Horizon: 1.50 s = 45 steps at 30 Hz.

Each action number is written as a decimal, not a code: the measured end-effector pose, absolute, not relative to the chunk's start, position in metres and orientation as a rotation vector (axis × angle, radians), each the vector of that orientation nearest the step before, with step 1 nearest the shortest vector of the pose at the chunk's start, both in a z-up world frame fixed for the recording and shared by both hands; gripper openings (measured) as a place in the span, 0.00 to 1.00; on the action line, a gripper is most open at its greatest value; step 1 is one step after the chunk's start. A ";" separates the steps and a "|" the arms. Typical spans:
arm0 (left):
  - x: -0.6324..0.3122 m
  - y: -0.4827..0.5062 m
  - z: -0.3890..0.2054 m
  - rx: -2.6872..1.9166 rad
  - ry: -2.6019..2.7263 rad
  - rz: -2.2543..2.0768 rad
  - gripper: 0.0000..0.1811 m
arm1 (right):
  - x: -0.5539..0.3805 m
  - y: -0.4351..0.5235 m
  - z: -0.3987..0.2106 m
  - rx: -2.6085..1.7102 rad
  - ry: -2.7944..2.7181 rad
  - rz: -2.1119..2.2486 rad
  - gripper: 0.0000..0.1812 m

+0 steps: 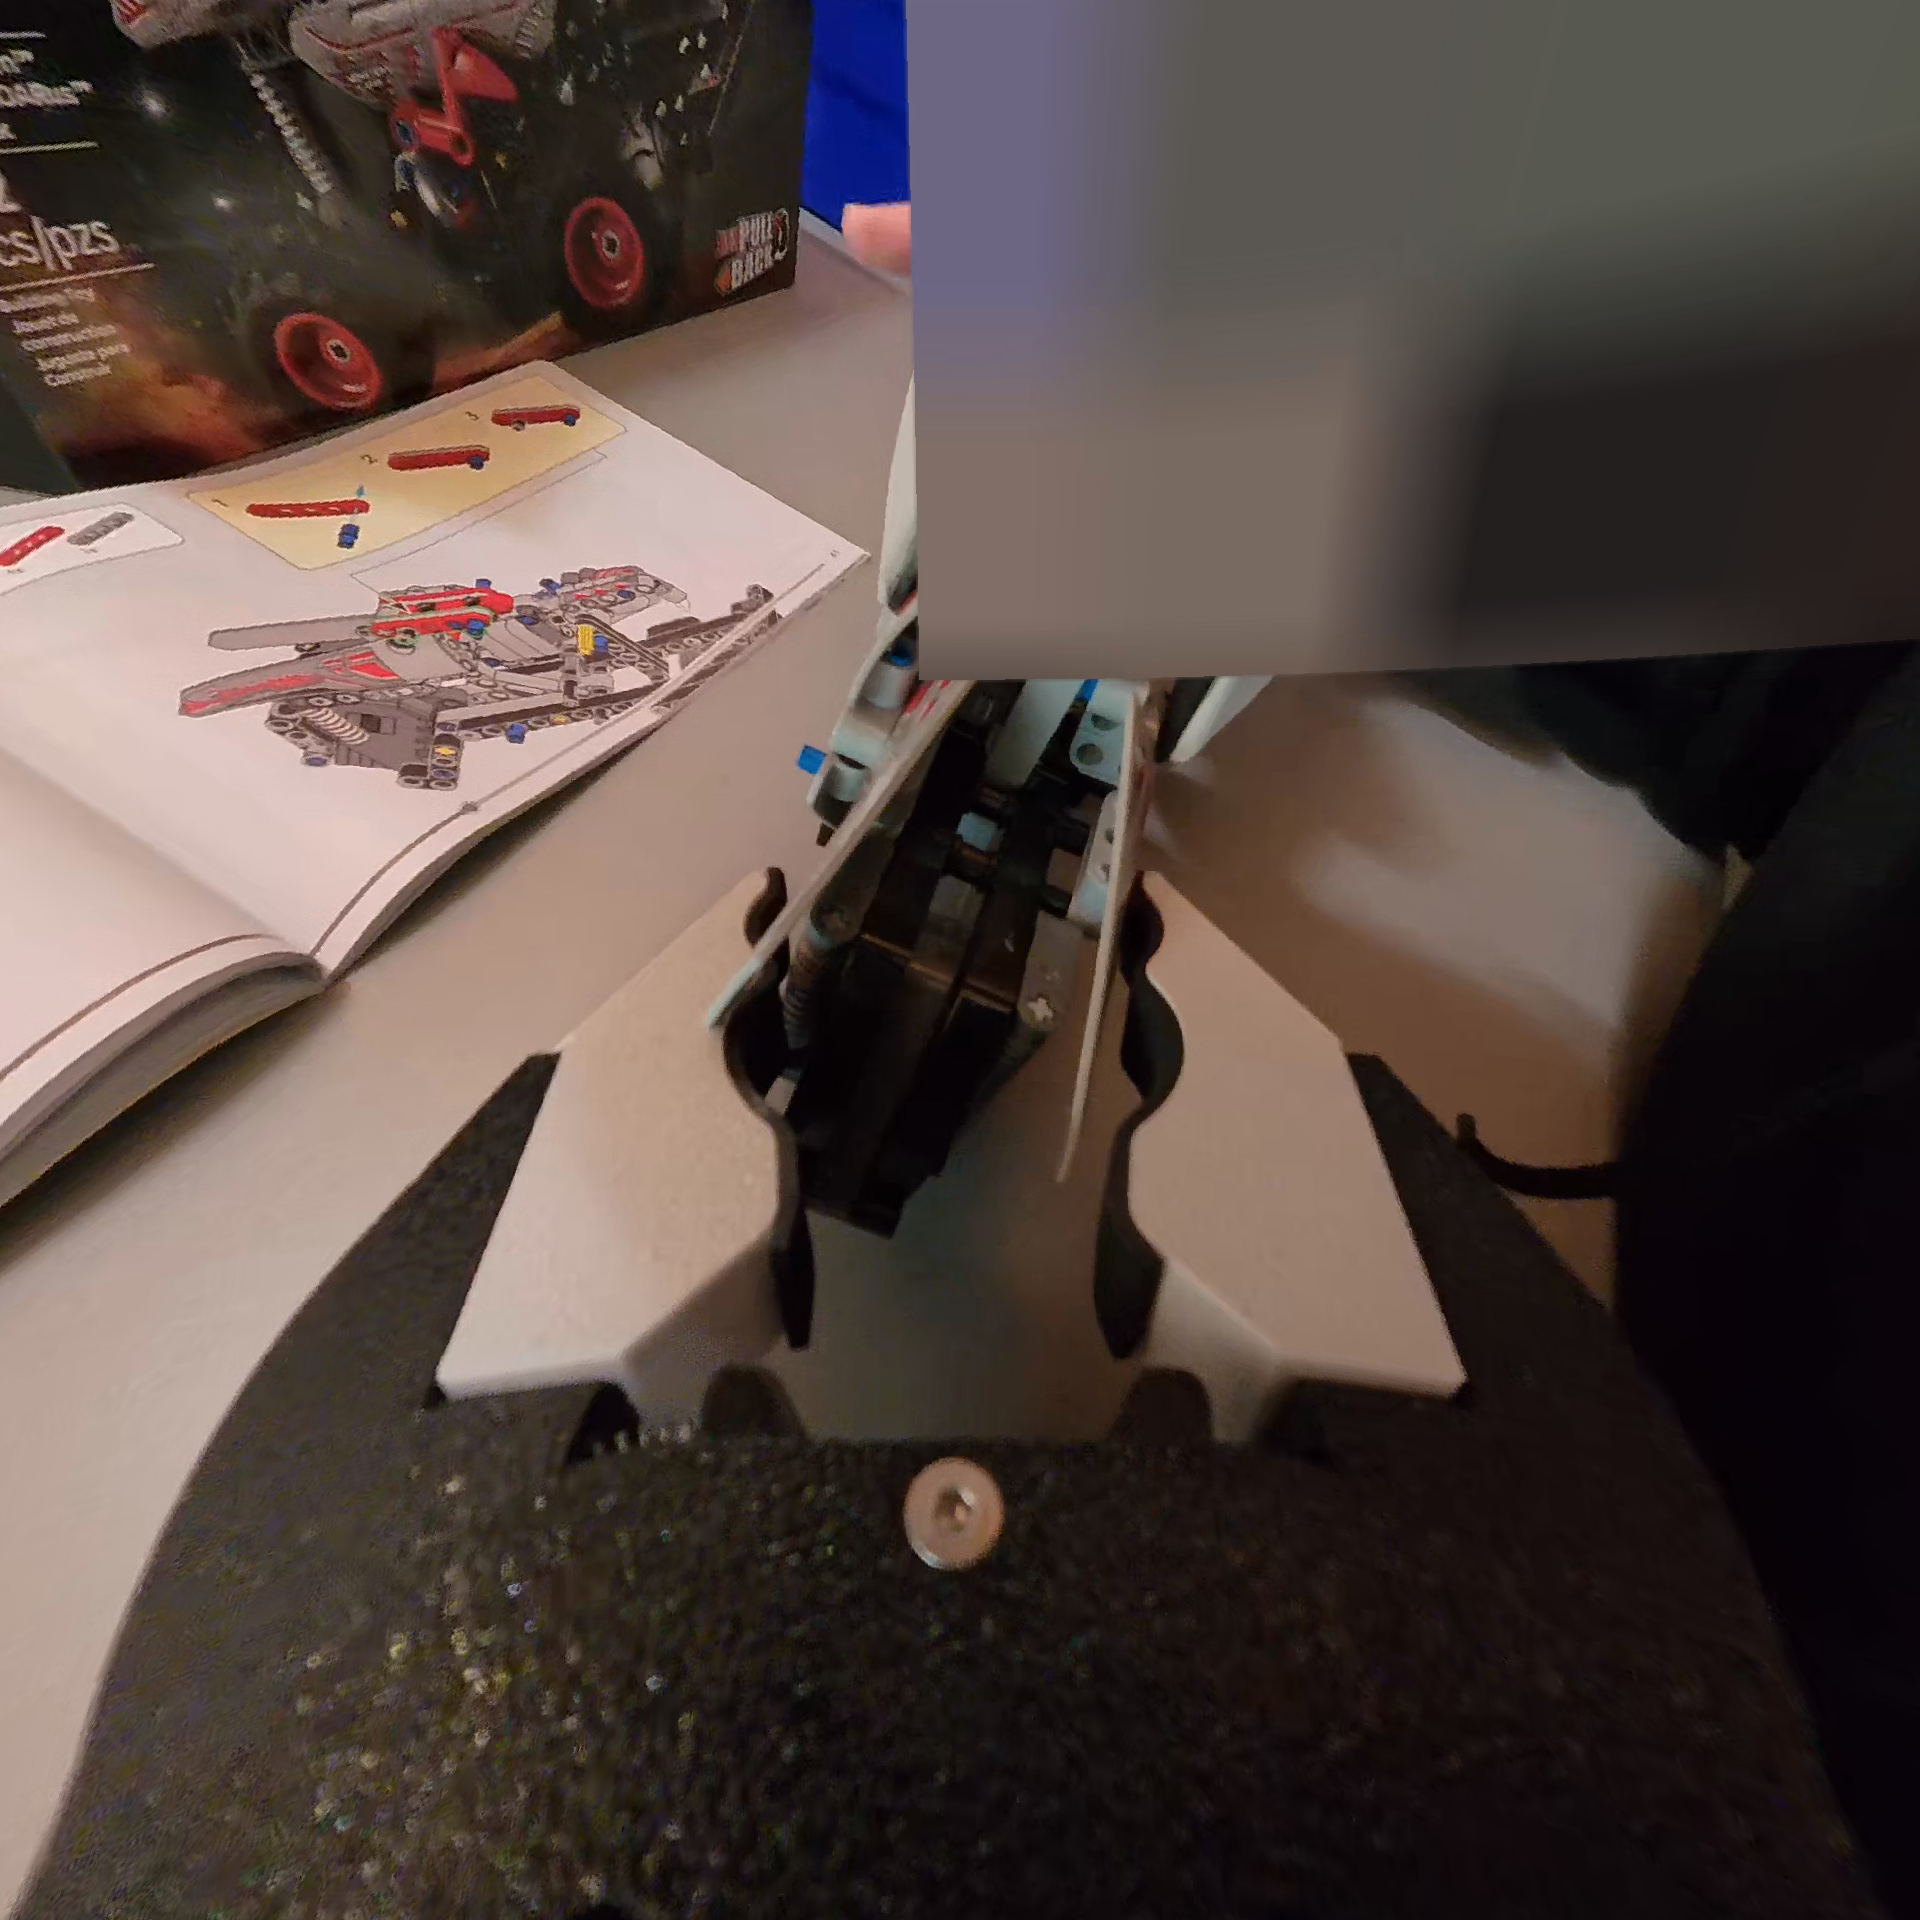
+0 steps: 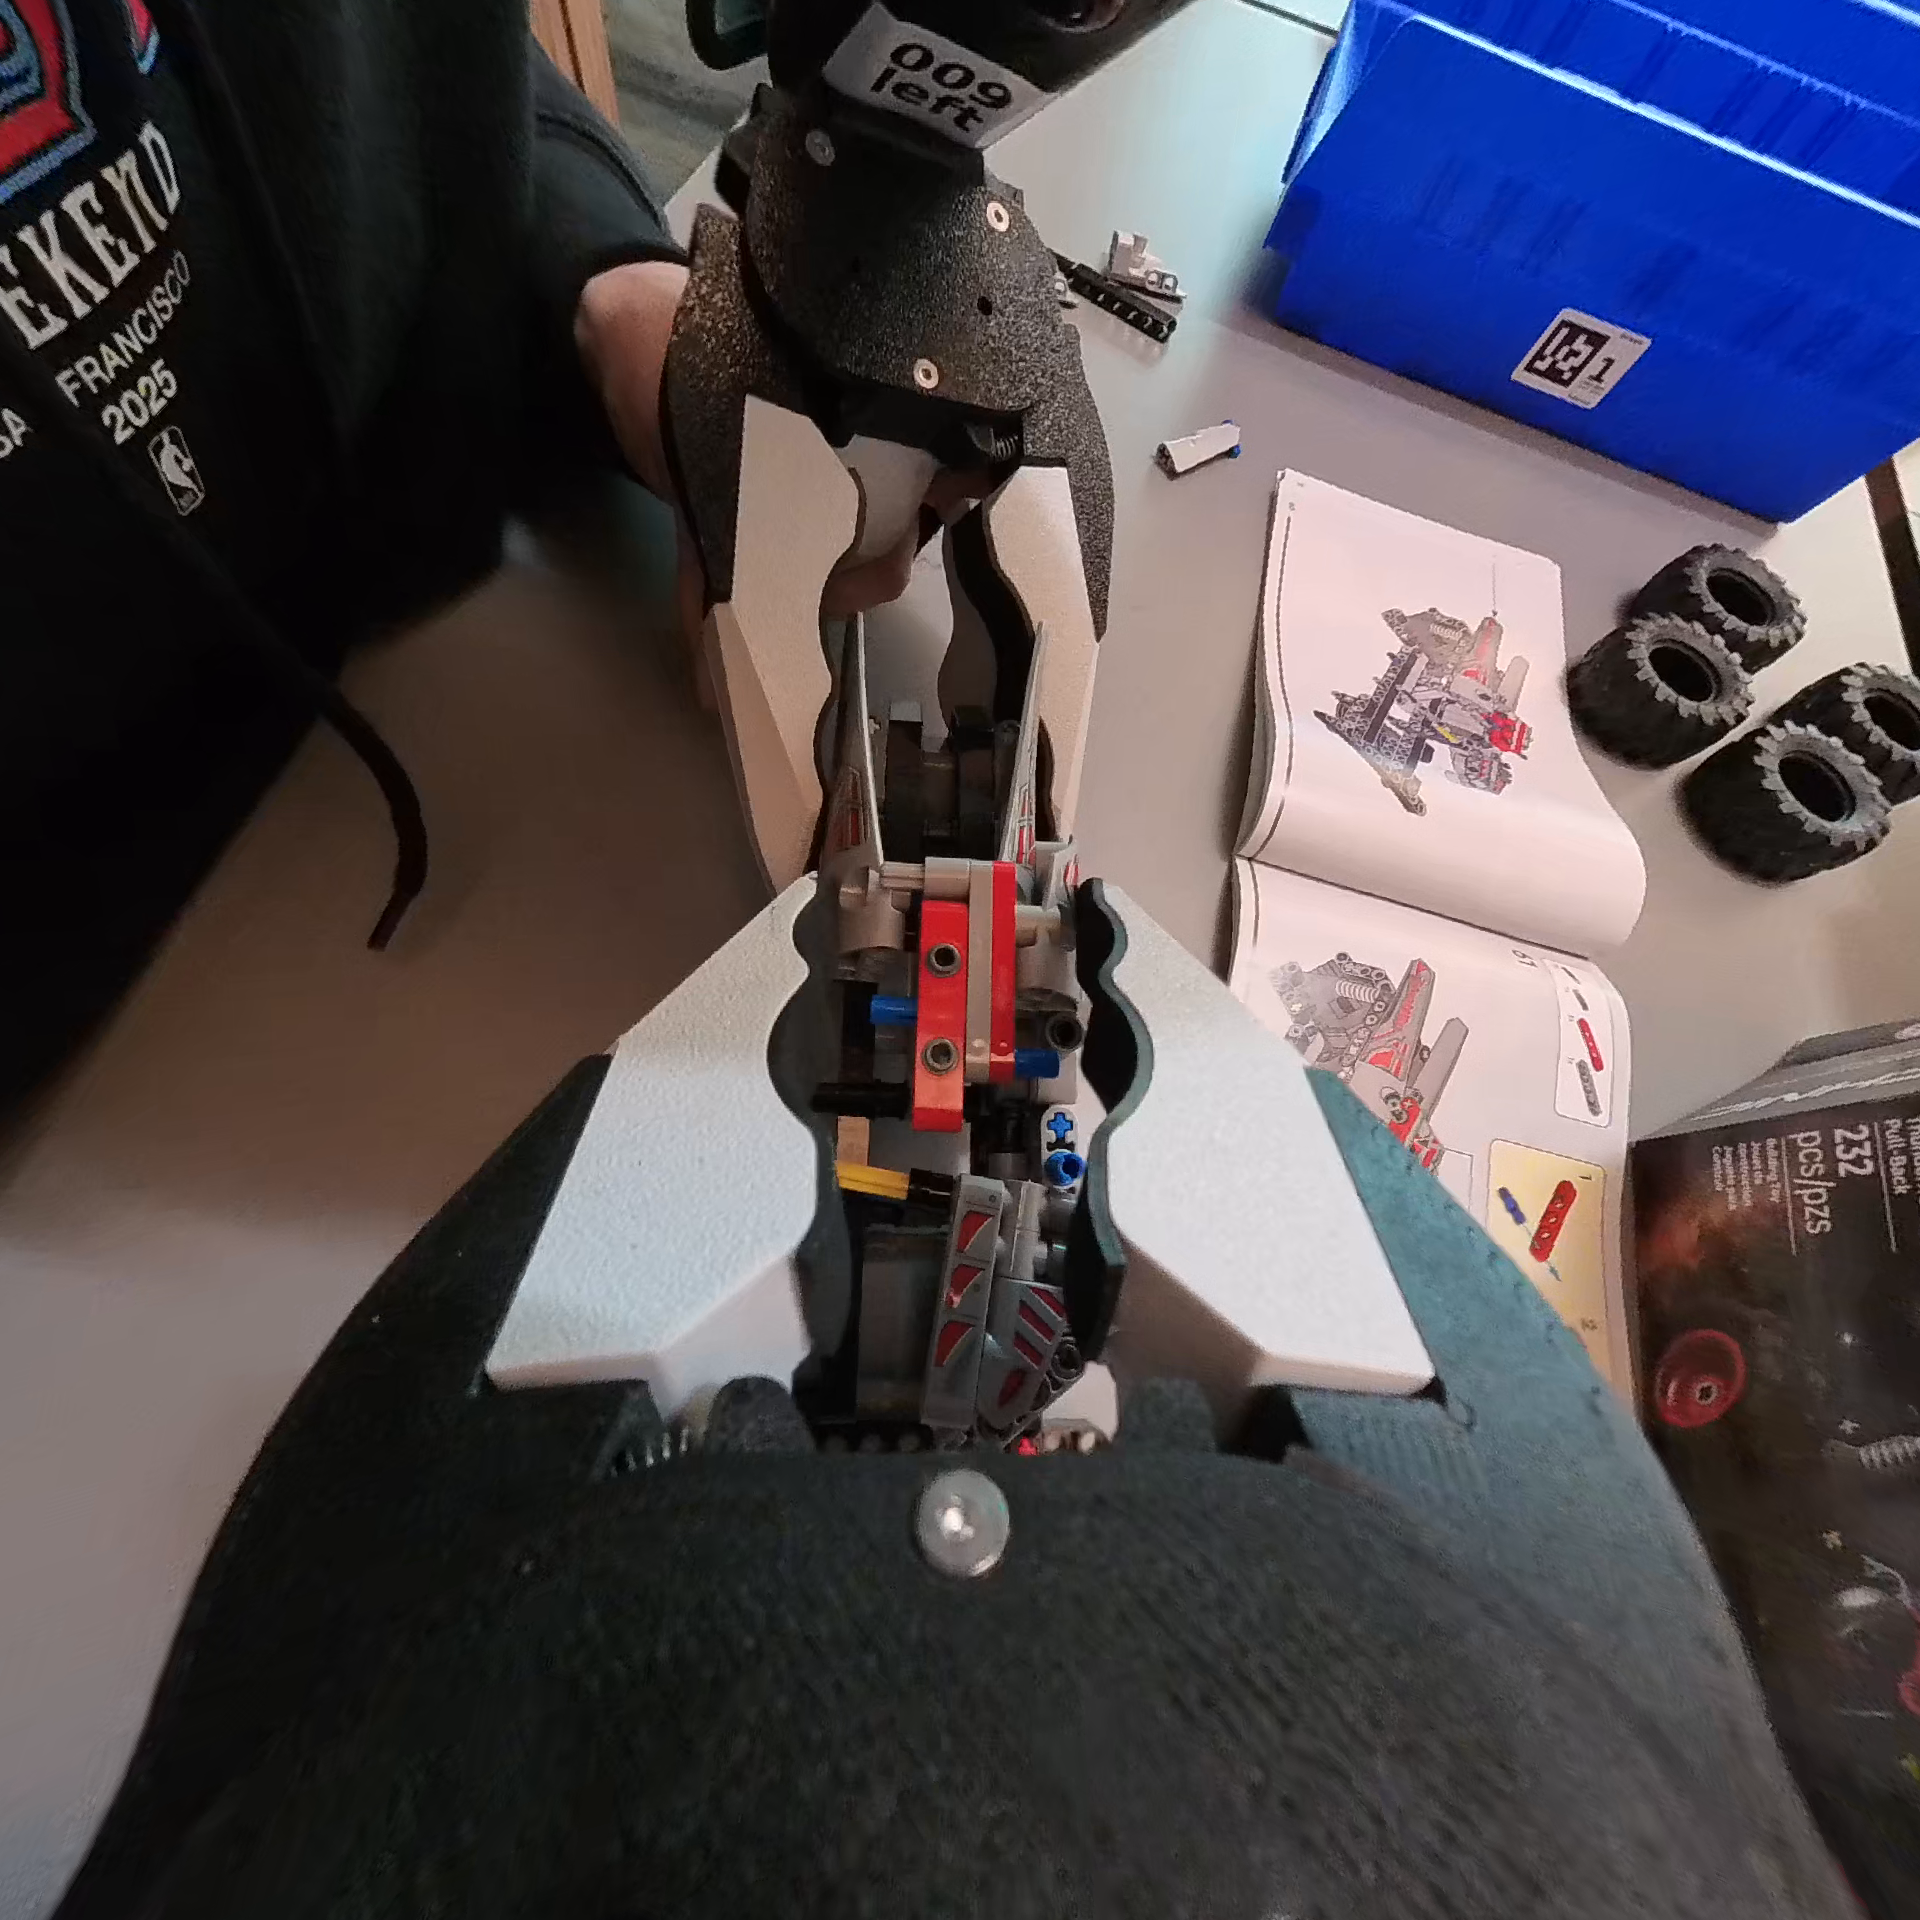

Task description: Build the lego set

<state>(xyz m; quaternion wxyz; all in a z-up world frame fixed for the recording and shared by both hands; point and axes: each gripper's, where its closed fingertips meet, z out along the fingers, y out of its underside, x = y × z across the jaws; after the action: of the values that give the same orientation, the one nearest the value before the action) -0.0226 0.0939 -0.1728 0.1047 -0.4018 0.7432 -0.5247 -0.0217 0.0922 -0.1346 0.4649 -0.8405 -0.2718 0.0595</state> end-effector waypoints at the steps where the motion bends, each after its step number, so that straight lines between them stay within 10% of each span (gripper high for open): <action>1: -0.022 0.096 -0.171 -1.196 2.171 -1.566 0.35 | -0.021 0.093 -0.134 -2.060 -0.658 0.150 0.25; 45: -0.023 0.109 -0.162 -1.081 2.083 -1.460 0.36 | -0.027 0.109 -0.142 -1.913 -0.742 0.000 0.31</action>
<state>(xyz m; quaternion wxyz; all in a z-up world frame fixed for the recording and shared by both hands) -0.0230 0.1095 -0.1624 0.1879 -0.3841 0.7402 -0.5188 -0.0267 0.1089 -0.1422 0.5184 -0.7972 -0.3093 -0.0001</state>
